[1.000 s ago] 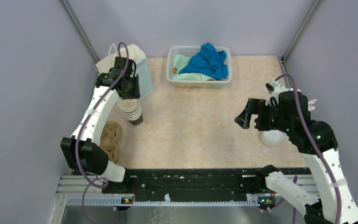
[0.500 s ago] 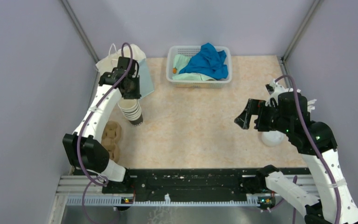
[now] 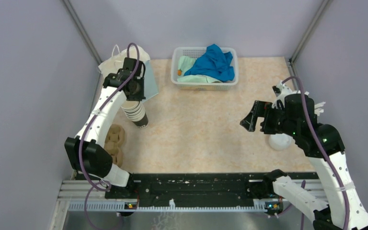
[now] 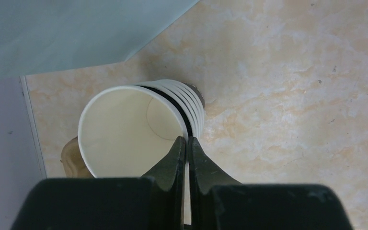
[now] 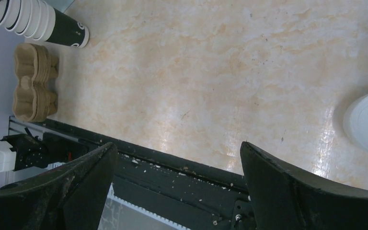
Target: Pack the takeout coffee
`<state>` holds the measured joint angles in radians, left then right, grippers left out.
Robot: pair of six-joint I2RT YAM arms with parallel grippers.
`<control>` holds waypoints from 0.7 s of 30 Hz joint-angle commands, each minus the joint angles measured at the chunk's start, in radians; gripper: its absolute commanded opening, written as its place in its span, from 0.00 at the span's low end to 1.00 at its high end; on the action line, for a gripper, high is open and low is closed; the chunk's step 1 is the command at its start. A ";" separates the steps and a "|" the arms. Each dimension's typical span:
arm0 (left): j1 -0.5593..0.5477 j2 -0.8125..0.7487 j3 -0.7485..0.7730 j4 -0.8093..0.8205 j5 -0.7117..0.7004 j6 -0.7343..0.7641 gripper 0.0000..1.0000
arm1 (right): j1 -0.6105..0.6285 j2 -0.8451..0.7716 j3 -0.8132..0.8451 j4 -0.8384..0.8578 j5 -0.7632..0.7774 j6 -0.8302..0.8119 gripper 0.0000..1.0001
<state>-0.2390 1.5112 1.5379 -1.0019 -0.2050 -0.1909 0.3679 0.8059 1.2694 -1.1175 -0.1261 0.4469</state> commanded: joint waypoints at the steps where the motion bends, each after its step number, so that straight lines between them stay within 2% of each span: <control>1: -0.025 -0.016 0.055 -0.004 -0.071 0.003 0.05 | -0.004 0.002 -0.004 0.036 -0.006 0.005 0.99; 5: -0.040 -0.039 0.057 -0.010 -0.119 0.000 0.00 | -0.004 0.006 -0.001 0.035 -0.010 0.000 0.99; 12: -0.067 -0.061 0.075 -0.040 -0.207 -0.008 0.00 | -0.005 0.006 -0.003 0.030 -0.011 -0.007 0.99; 21: -0.094 -0.073 0.220 -0.142 -0.213 -0.023 0.00 | -0.004 0.010 0.001 0.027 -0.009 -0.012 0.99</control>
<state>-0.3233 1.4826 1.6691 -1.0912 -0.3855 -0.2050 0.3679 0.8135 1.2694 -1.1149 -0.1276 0.4458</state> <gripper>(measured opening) 0.012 0.987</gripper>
